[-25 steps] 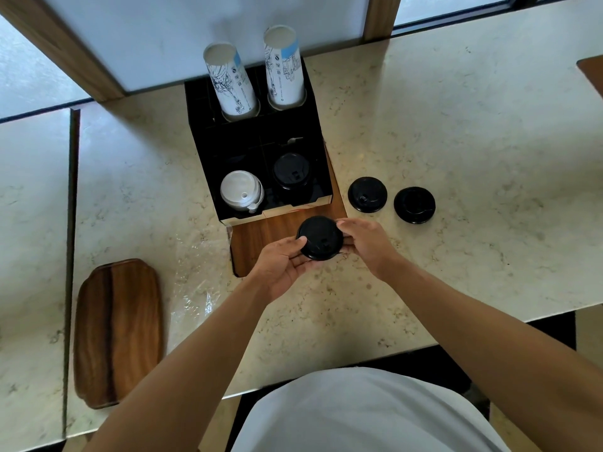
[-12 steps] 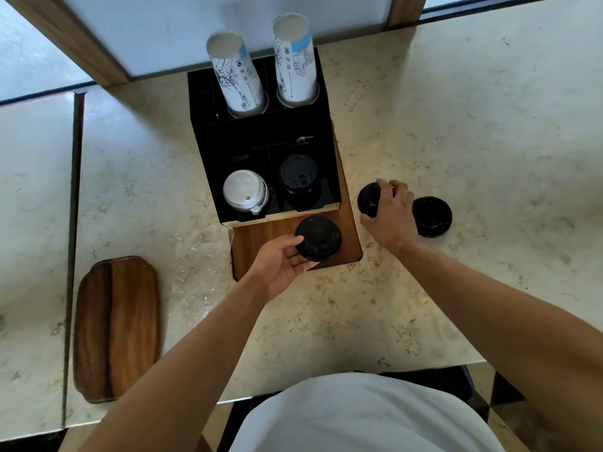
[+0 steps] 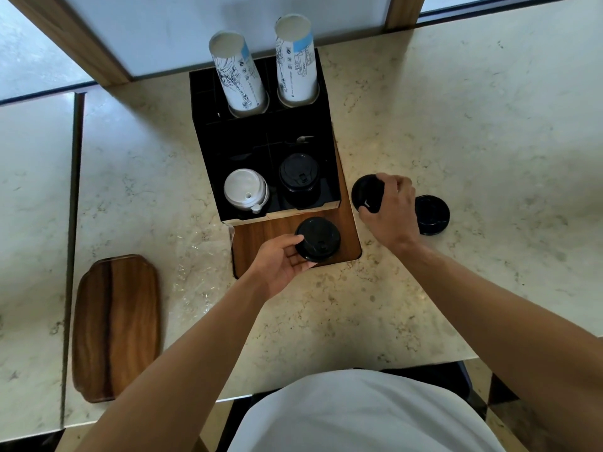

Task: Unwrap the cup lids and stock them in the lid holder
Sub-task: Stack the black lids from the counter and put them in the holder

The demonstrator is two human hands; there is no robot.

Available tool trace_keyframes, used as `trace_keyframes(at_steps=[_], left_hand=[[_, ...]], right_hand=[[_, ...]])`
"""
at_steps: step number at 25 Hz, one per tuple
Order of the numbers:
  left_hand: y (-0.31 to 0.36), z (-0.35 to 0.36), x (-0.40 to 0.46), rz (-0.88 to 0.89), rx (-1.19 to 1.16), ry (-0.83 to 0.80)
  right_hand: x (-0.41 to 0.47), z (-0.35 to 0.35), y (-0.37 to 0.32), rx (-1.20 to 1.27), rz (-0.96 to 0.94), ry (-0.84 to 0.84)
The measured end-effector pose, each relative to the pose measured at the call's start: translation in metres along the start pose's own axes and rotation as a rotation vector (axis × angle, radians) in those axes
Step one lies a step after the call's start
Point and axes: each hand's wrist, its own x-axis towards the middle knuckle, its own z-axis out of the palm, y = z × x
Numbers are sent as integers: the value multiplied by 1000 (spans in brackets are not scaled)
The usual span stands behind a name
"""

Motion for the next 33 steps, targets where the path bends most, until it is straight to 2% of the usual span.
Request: trace_keyframes(at_steps=[3,8,13,16,25,30,33], left_hand=[[0,-6,-6,14,36,-3],[-6,-14,-19,12,109,-33],[-12,-24,-31,25,173,-89],[-14,-31,-38,29,190,-124],[-22,-37,-44,-18,74,-187],[-24,-29,-45,61,184,-181],[-25,-25,-44,84,190,-157]], right_hand=[[-32,-2,-11,148,-21,27],[-89,8,-29,249,-204,-191],[-100,12,-41,243,-329,-402],[-104,13,-45,256,-312,-457],[-119,9,-45,304,-252,-479],[-119,4,-42,324,-241,-486],[-118,8,-40,439,-74,-444]])
